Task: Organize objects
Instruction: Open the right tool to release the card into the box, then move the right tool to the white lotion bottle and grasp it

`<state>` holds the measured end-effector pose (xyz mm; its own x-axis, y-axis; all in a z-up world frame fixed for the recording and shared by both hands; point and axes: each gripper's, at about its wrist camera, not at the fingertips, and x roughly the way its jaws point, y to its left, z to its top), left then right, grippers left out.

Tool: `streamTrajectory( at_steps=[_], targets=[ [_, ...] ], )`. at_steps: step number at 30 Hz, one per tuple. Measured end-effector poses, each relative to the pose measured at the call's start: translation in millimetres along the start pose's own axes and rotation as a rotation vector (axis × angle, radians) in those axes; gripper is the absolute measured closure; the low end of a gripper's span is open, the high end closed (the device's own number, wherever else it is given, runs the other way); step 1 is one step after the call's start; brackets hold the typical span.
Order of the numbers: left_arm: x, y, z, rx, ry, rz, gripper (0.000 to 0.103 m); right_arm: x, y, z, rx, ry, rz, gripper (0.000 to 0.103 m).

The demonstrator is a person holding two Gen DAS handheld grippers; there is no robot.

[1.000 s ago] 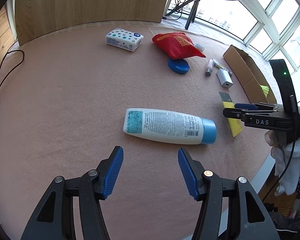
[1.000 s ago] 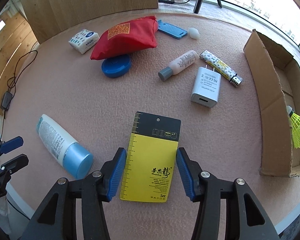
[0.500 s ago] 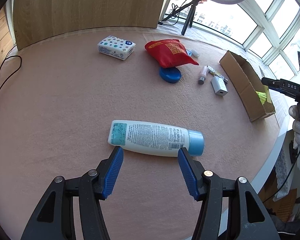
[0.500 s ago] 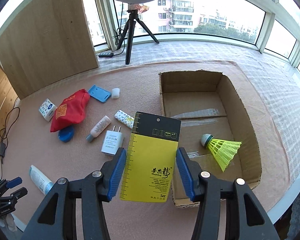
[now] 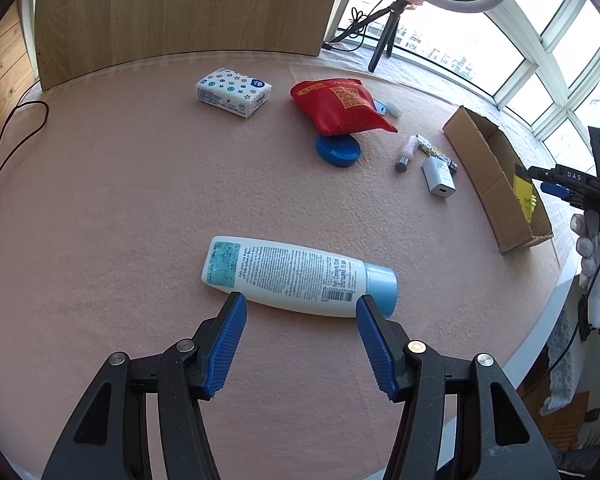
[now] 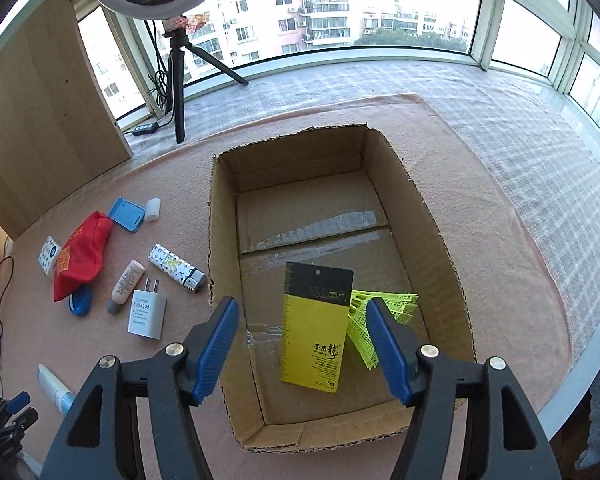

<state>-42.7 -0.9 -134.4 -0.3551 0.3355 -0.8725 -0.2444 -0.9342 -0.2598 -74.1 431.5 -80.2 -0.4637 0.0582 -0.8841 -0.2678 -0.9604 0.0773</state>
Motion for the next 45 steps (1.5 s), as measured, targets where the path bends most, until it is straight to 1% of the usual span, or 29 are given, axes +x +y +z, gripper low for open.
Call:
streamTrajectory(
  at_steps=[5,9,12,15,17,20,24,27,30,31,32,34,35,36,39,43,45],
  targets=[
    [0.6,-3.2,-1.0,0.0,0.002,0.002,0.042,-2.2,0.7,-0.6,0.003,-0.008,0.003,0.04],
    [1.1,-1.3,-0.3,-0.011,0.011,0.0,0.042,-6.1,4.9,-1.6,0.009,-0.019,0.042,0.04],
    [2.2,0.9,-0.1,-0.026,0.015,0.002,0.039,-10.0,12.4,-3.0,0.007,-0.027,0.089,0.04],
    [3.0,4.7,-0.6,-0.039,0.021,-0.001,0.039,-14.3,26.1,-5.0,-0.008,-0.036,0.158,0.04],
    [5.0,7.3,-1.4,-0.05,0.032,-0.008,0.039,-15.7,40.9,-7.5,-0.043,-0.038,0.21,0.04],
    [9.0,9.6,-4.1,-0.062,0.049,-0.021,0.038,-15.4,70.5,-14.5,-0.115,-0.027,0.265,0.04],
    [15.0,14.9,-6.5,-0.093,0.057,-0.041,0.038,-8.3,117.1,-31.6,-0.206,0.043,0.4,0.04],
    [17.3,23.4,-6.2,-0.137,0.047,-0.064,0.038,-3.2,154.0,-50.0,-0.288,0.08,0.448,0.04],
    [20.7,36.0,-4.2,-0.193,0.047,-0.078,0.039,7.3,182.5,-67.4,-0.338,0.138,0.506,0.04],
    [21.3,39.8,-3.5,-0.209,0.044,-0.078,0.039,12.0,190.3,-73.0,-0.351,0.155,0.512,0.041],
    [22.2,43.5,-2.4,-0.221,0.042,-0.078,0.039,16.4,197.1,-77.7,-0.364,0.173,0.519,0.046],
    [25.2,47.8,-0.5,-0.231,0.046,-0.084,0.039,26.4,208.1,-85.2,-0.372,0.219,0.545,0.054],
    [27.3,49.2,0.7,-0.232,0.049,-0.086,0.039,31.7,212.5,-88.4,-0.368,0.244,0.562,0.056],
    [29.8,49.8,1.6,-0.232,0.054,-0.085,0.04,36.3,216.3,-91.1,-0.365,0.265,0.574,0.057],
    [36.6,48.6,4.6,-0.221,0.066,-0.095,0.05,45.9,226.9,-99.6,-0.373,0.31,0.598,0.058],
    [44.8,45.0,11.5,-0.203,0.071,-0.099,0.054,52.1,237.5,-113.8,-0.401,0.363,0.617,0.063],
    [47.8,42.5,16.4,-0.189,0.069,-0.098,0.055,51.5,240.7,-120.7,-0.416,0.374,0.625,0.066]
  ],
)
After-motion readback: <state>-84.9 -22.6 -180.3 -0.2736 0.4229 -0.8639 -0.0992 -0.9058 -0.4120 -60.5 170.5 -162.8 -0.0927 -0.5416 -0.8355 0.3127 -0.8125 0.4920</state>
